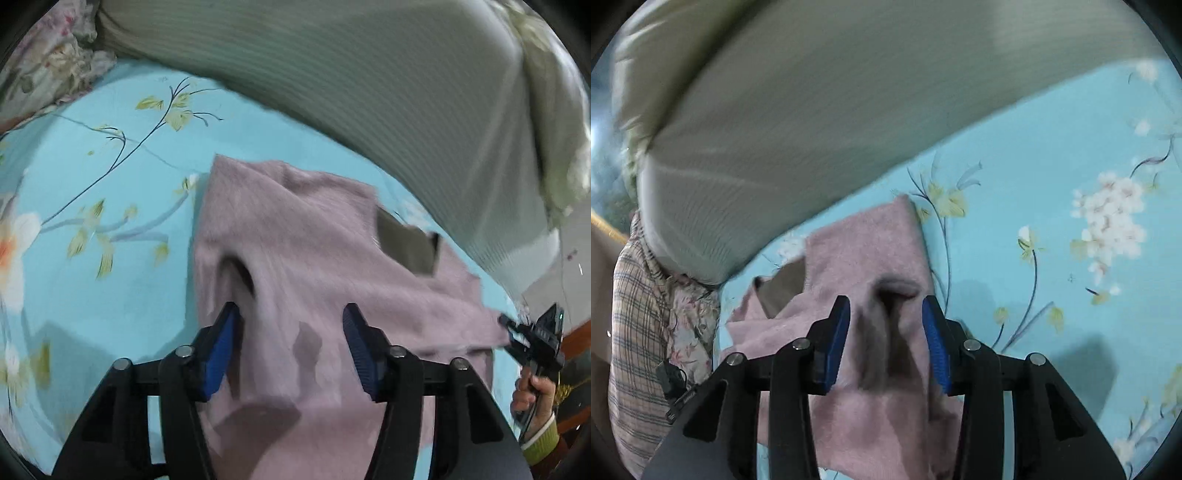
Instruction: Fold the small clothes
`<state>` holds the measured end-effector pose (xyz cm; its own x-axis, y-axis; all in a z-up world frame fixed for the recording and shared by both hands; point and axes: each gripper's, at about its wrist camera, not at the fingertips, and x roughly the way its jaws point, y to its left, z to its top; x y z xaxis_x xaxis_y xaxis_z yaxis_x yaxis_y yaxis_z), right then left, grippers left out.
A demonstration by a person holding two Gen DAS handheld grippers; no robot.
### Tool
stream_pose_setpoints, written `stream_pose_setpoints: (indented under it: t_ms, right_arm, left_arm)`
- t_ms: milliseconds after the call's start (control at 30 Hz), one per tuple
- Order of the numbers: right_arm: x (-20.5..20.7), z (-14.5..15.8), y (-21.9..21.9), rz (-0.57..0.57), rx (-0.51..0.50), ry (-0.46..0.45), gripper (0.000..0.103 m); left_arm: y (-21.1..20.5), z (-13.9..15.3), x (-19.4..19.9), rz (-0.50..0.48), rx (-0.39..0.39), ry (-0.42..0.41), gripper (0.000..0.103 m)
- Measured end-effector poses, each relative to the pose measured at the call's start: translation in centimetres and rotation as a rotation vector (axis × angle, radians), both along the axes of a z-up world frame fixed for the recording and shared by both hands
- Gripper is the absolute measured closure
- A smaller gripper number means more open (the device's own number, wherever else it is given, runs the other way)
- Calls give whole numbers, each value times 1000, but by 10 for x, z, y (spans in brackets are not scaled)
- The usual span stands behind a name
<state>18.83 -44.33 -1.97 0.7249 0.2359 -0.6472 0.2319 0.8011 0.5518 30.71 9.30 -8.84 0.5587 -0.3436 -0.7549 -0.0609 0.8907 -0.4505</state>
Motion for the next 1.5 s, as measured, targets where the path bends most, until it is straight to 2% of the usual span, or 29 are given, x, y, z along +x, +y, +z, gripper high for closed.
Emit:
stream_pose_setpoints:
  t_ms: [67, 167, 267, 333, 367, 467, 533, 567, 633, 700, 800, 867, 967, 1033, 1067, 1100, 1133, 1233, 1333, 1500]
  right_arm:
    - [-7, 4, 22, 79, -51, -8, 60]
    - [-3, -7, 71, 300, -138, 21, 60]
    - [14, -35, 111, 486, -242, 135, 63]
    - [28, -53, 124, 556, -332, 202, 64]
    - [35, -58, 126, 574, -375, 216, 70]
    - [53, -51, 110, 530, -423, 187, 74]
    - [67, -39, 89, 445, -411, 146, 74]
    - [74, -32, 77, 390, -403, 124, 74]
    - [87, -21, 59, 297, -399, 96, 73]
    - [99, -15, 43, 224, -376, 78, 73]
    - [108, -9, 31, 155, -361, 55, 72]
    - [108, -5, 28, 91, -369, 51, 71]
    - [95, 0, 18, 20, -301, 27, 71]
    - [82, 2, 15, -11, -287, 24, 71]
    - [74, 2, 15, -17, -265, 24, 71]
    - [68, 2, 16, -19, -247, 25, 71]
    - [59, 2, 18, -22, -229, 26, 71]
    - [33, -2, 29, -9, -186, 31, 70]
    - [7, -13, 48, 18, -147, 53, 64]
    - [-22, -36, 82, 84, -114, 96, 62]
  left_arm:
    - [-17, -1, -20, -53, -7, 13, 44]
    - [-57, -13, -38, -185, -20, 68, 46]
    - [-99, -32, -35, -292, 75, 103, 47]
    - [-110, -41, -24, -308, 118, 128, 48]
    - [-114, -43, -14, -317, 137, 136, 48]
    - [-112, -36, 5, -339, 146, 125, 50]
    - [-106, -32, 15, -345, 135, 136, 61]
    - [-101, -30, 21, -345, 124, 139, 62]
    - [-91, -22, 33, -321, 121, 116, 72]
    - [-83, -14, 44, -284, 139, 92, 72]
    - [-66, -3, 71, -166, 229, 56, 70]
    - [-50, 0, 89, -56, 261, 46, 63]
    - [-23, 4, 101, 66, 233, 35, 62]
    - [-11, 9, 100, 111, 199, 30, 60]
    - [-7, 12, 94, 134, 202, 23, 56]
    - [-5, 15, 86, 156, 220, 19, 45]
    - [-4, 17, 77, 169, 228, 13, 43]
    - [-6, 15, 45, 167, 181, 19, 43]
    - [-12, 6, 0, 156, 104, 48, 43]
    - [-26, -6, -77, 141, 22, 105, 43]
